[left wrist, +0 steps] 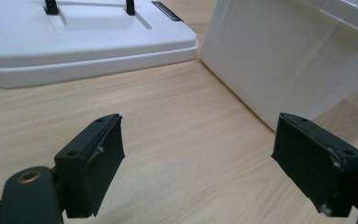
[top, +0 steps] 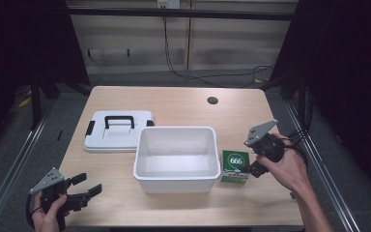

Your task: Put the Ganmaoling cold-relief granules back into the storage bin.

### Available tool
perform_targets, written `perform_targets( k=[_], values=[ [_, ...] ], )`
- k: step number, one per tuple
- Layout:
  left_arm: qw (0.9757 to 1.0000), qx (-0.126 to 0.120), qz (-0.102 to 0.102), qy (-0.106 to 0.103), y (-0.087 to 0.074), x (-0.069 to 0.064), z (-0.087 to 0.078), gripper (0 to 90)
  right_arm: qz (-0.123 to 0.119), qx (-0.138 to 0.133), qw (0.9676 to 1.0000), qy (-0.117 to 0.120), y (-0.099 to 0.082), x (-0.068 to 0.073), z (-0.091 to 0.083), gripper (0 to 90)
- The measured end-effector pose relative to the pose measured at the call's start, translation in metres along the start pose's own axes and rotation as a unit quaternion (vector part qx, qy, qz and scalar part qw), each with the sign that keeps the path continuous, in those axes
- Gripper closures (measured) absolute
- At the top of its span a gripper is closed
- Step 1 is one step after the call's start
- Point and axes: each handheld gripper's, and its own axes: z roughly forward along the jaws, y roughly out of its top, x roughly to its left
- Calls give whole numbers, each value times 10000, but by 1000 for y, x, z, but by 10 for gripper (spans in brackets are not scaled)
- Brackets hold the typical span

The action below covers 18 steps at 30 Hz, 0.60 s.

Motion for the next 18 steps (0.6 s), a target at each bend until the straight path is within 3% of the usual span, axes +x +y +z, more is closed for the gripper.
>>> perform_targets(
  k=[9, 11, 14, 16, 18],
  values=[
    [10000, 6, 9, -2, 0, 0, 0, 159, -358, 385, 9983, 244, 13, -5, 9, 98],
    [10000, 2, 8, -5, 0, 0, 0, 158, -512, 694, 9959, 275, 18, -5, 12, 98],
    [10000, 5, 7, -9, 0, 0, 0, 158, -621, 736, 9947, 351, 20, -7, 14, 97],
    [10000, -8, -2, -13, 0, 0, 0, 158, -648, 827, 9931, 525, 23, -7, 17, 97],
    [10000, 5, 17, -14, 0, 0, 0, 158, -806, 948, 9910, 503, 26, -8, 20, 97]
  ],
)
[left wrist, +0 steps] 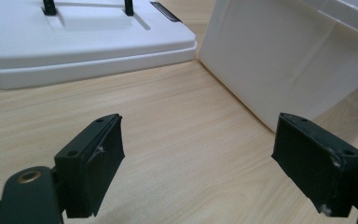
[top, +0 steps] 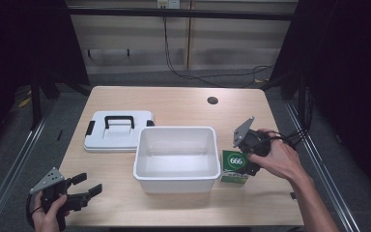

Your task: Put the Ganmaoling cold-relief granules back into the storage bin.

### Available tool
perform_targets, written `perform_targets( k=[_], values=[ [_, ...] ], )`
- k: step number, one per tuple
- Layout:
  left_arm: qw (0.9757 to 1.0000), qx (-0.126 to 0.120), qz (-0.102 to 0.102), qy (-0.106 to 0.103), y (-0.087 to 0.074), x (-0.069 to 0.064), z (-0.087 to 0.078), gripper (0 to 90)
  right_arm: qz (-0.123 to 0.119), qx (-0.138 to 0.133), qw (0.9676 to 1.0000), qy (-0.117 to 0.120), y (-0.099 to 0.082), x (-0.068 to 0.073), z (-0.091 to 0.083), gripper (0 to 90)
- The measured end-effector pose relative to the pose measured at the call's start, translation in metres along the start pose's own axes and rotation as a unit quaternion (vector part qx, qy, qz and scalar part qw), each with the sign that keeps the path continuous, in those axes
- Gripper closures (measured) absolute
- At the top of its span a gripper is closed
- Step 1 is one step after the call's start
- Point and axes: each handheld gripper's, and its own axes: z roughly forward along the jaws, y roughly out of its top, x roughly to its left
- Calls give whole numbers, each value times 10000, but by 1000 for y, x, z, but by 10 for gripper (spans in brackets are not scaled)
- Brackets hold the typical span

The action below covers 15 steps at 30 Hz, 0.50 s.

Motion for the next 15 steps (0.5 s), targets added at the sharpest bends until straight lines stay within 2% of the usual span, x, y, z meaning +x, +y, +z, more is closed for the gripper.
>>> perform_targets(
  k=[2, 3, 4, 5, 11, 12, 13, 14, 15],
  values=[
    [10000, 9, 15, -7, 0, 0, 0, 158, 23, 52, 10000, 78, 1, -1, 1, 98],
    [10000, -13, -13, -7, 0, 0, 0, 158, -25, 230, 9997, 121, 2, -3, 5, 97],
    [10000, -13, -13, -7, 0, 0, 0, 159, -25, 230, 9997, 121, 2, -3, 5, 97],
    [10000, 0, -1, -10, 0, 0, 0, 159, -19, 421, 9990, 133, 3, -5, 11, 98],
    [10000, -7, -16, -11, 0, 0, 0, 158, -101, 612, 9979, 196, 7, -9, 20, 98],
    [10000, -2, -12, -21, 0, 0, 0, 158, -153, 718, 9969, 288, 10, -8, 21, 123],
    [10000, -1, -2, -24, 0, 0, 0, 158, -176, 754, 9968, 218, 13, -7, 20, 121],
    [10000, 15, 16, -29, 0, 0, 0, 158, -324, 752, 9965, 165, 15, -7, 19, 120],
    [10000, 15, 16, -29, 0, 0, 0, 158, -324, 752, 9965, 165, 15, -7, 19, 120]
  ],
)
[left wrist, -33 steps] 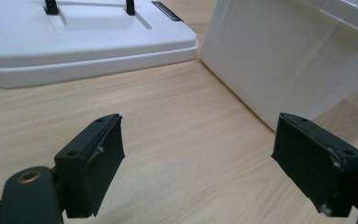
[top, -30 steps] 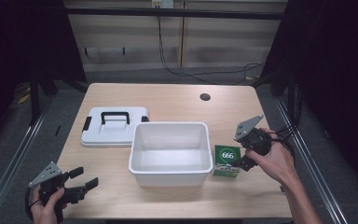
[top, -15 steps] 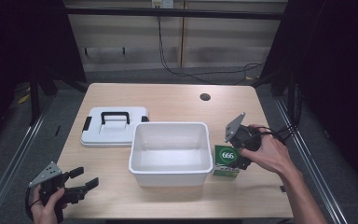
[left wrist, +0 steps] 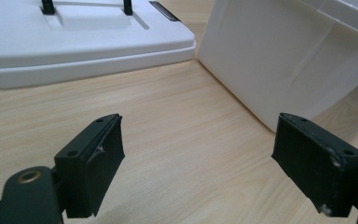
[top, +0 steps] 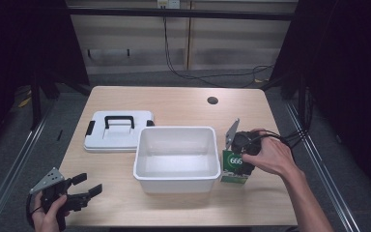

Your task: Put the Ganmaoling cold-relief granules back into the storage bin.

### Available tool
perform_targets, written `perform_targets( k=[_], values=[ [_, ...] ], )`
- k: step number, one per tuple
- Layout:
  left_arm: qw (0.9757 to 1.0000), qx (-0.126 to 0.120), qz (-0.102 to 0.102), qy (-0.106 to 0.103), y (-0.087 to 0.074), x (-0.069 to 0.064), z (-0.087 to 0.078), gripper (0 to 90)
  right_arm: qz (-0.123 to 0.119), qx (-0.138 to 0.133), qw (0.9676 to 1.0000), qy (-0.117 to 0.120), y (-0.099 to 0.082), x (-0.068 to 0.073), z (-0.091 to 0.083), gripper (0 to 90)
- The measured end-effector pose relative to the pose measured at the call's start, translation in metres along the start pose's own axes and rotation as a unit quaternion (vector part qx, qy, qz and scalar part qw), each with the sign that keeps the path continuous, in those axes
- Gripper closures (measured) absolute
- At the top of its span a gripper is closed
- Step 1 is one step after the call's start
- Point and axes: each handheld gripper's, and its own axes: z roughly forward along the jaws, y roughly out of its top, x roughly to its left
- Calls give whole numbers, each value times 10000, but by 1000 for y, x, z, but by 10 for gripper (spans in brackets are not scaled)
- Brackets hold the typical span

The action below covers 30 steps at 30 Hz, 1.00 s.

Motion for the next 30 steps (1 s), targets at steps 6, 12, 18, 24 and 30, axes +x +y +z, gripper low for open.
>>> perform_targets(
  k=[6, 12, 18, 24, 30],
  values=[
    [10000, -23, -25, -5, 0, 0, 0, 158, -49, 308, 9995, 57, 4, -3, 5, 98],
    [10000, 25, 41, -52, 0, -1, 1, 158, -49, 369, 9993, 106, 4, -5, 14, 89],
    [10000, 12, 19, -77, 0, -2, 1, 158, 17, 562, 9982, 191, 1, -8, 24, 90],
    [10000, 16, 21, -69, 0, -2, 1, 158, -81, 624, 9978, 208, 0, -9, 31, 121],
    [10000, 22, 34, -75, 0, -2, 1, 158, -138, 664, 9974, 228, 1, -10, 34, 123]
  ],
)
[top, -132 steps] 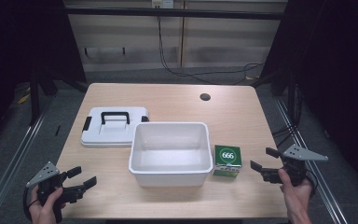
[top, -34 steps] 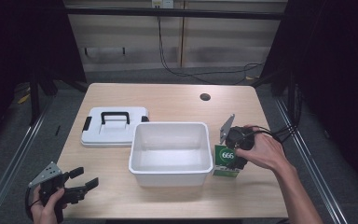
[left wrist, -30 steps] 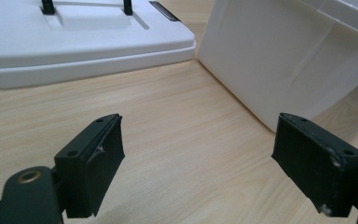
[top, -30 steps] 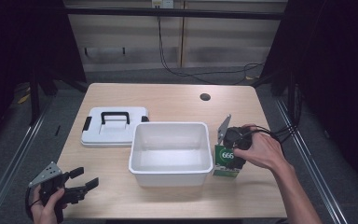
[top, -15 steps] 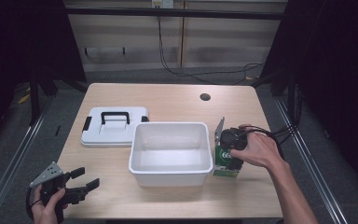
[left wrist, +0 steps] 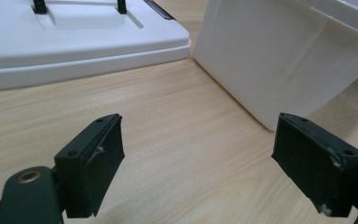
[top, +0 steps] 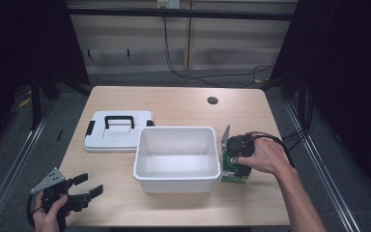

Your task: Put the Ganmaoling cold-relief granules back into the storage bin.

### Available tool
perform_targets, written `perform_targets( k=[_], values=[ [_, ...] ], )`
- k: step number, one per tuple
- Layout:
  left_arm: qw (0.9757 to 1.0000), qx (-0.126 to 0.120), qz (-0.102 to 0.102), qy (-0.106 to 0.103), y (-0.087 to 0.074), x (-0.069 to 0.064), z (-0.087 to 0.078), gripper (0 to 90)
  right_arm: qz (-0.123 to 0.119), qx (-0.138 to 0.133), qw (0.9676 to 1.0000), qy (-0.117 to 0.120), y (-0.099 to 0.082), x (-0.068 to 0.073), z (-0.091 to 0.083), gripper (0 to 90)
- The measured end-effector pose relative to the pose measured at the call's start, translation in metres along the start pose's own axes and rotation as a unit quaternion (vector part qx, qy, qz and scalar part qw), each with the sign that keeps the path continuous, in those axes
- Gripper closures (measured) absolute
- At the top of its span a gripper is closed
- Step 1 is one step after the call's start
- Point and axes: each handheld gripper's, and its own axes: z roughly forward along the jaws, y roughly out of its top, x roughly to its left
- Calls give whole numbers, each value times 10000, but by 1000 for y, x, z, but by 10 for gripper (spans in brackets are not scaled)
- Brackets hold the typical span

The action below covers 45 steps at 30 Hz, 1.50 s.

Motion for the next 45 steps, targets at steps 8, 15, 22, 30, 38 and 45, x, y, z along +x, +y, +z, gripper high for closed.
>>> perform_targets(
  k=[8, 15, 22, 30, 38, 45],
  values=[
    [10000, 4, -23, 16, 0, 0, 0, 158, -31, 55, 9999, 82, 2, -2, 7, 126],
    [10000, -24, -9, 12, 0, 1, 0, 158, -120, -39, 9999, 55, 0, -2, 5, 157],
    [10000, -32, -30, 38, 0, 1, 0, 158, -131, 15, 9998, 124, -1, 1, 4, 160],
    [10000, -31, -27, 28, 0, 0, 0, 158, -138, 4, 9996, 238, -3, 0, 0, 161],
    [10000, -33, -31, 24, 0, 0, 0, 159, -209, -80, 9995, 209, -1, 0, -9, 161],
    [10000, -33, -33, 24, 0, 0, 0, 158, -200, -132, 9996, 154, 0, 0, -22, 161]
  ],
)
